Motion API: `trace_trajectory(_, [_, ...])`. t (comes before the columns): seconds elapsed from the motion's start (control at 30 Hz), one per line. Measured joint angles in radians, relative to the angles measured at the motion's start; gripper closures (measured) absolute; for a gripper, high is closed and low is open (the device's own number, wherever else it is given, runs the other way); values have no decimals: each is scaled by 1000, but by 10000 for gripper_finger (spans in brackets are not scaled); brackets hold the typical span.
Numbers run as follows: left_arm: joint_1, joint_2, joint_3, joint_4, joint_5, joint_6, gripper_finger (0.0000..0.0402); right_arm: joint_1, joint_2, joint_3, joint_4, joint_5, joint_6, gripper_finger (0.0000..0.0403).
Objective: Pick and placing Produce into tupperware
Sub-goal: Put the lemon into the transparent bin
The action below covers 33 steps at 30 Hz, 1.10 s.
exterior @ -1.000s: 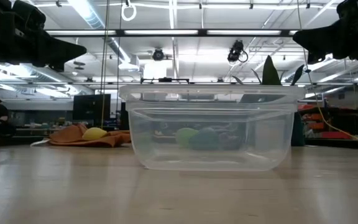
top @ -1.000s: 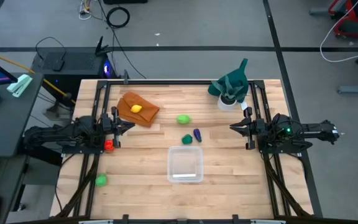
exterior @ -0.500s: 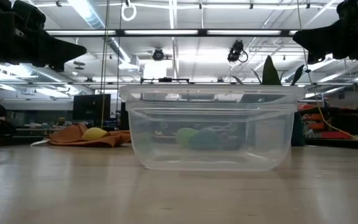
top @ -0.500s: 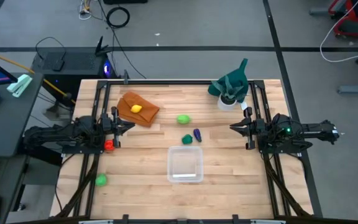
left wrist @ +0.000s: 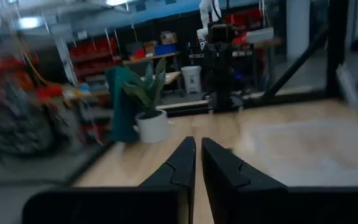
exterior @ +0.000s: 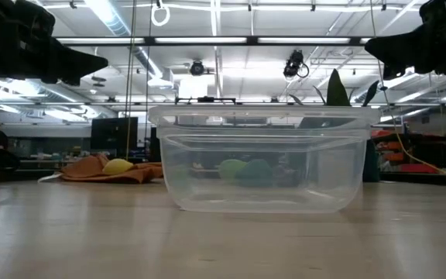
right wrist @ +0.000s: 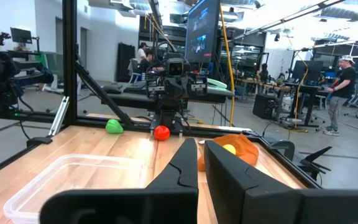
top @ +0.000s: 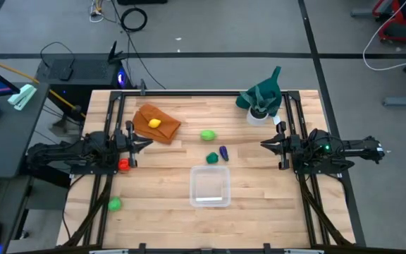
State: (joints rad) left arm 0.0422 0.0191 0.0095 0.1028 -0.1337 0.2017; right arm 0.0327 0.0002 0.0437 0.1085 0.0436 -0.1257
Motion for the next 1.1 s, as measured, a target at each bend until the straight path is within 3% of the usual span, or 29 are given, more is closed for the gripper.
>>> trace_trajectory(0.37, [0,0,0,-1,-3,385,378,0,0,0,0,0,0,402])
trace_trajectory(0.63, [0,0,0,-2,-3,429,370,0,0,0,0,0,0,402])
trace_trajectory(0.73, [0,0,0,-2,2,307,365,0,0,0,0,0,0,402])
trace_trajectory(0.8, [0,0,0,-2,7,126,365,0,0,0,3,-1,32,402])
trace_trajectory(1.1, [0,0,0,13,8,-684,378,0,0,0,3,-2,668,402])
